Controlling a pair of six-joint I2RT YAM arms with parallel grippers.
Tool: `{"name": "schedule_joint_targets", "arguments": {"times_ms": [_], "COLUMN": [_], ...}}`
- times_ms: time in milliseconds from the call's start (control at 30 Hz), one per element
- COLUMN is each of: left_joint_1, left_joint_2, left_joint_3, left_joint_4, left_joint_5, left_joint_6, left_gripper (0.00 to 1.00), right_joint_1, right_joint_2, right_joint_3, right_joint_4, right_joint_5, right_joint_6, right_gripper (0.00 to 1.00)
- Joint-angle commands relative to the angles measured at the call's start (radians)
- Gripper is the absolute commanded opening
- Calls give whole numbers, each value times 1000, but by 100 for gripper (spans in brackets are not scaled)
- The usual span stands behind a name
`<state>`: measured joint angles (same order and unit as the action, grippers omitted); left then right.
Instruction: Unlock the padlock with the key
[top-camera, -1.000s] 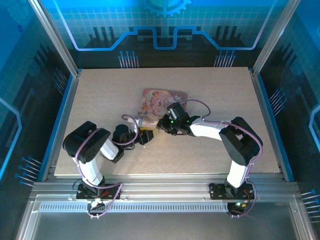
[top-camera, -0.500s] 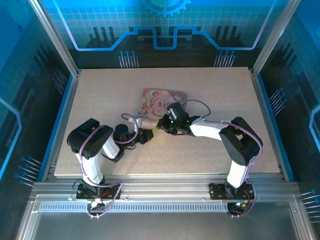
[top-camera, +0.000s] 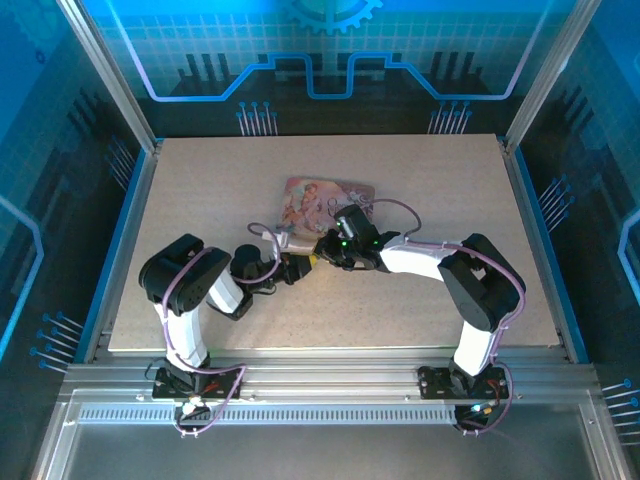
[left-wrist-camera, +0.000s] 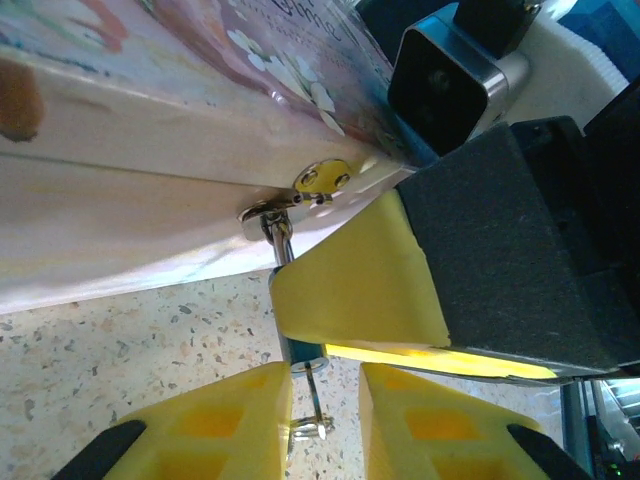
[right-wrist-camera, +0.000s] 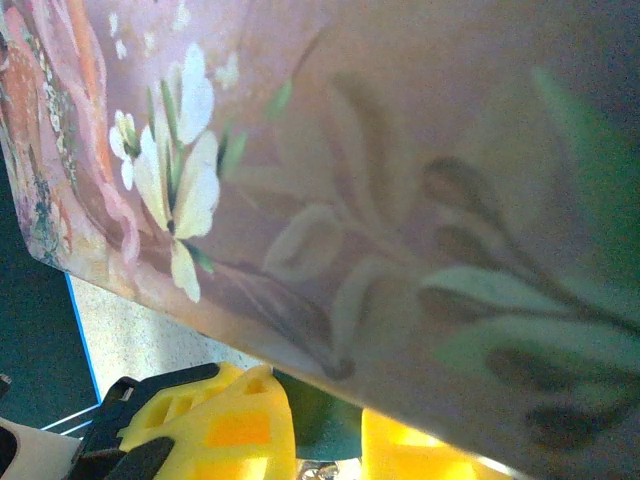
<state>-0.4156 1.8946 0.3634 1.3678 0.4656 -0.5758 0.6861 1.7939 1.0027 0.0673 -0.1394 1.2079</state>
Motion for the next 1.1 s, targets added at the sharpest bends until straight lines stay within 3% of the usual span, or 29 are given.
{"name": "schedule_joint_targets", "arguments": {"times_ms": [0,333,533,633,800,1067], "left_joint_1": [-12,-46,-87,-123,-235,-357], "left_joint_2": [24,26,-63,-125,-202,-185], "left_joint_3": [23,29,27,35,60,48], "left_joint_4": [30,-23,-195,-323,-511,-448], "left_joint_5": [28,5,-69,-144,-360,-617], "left_joint_6": [0,69,222,345,597,844], "left_gripper": [23,0,0,0,0,0], "right_joint_1": [-3,-6,-5,-6,-7,-13], "right_joint_2": [22,20,33,31,21,5], "right_joint_3": [-10,-9,1,7,28,53], "right_joint_4": [-80,-83,-77,-84,-119,-172], "right_joint_5": [-93,-95,-109,-110,-111,-118], "right_joint_6": [67,78,91,93,87,70], "right_gripper": [0,0,0,0,0,0]}}
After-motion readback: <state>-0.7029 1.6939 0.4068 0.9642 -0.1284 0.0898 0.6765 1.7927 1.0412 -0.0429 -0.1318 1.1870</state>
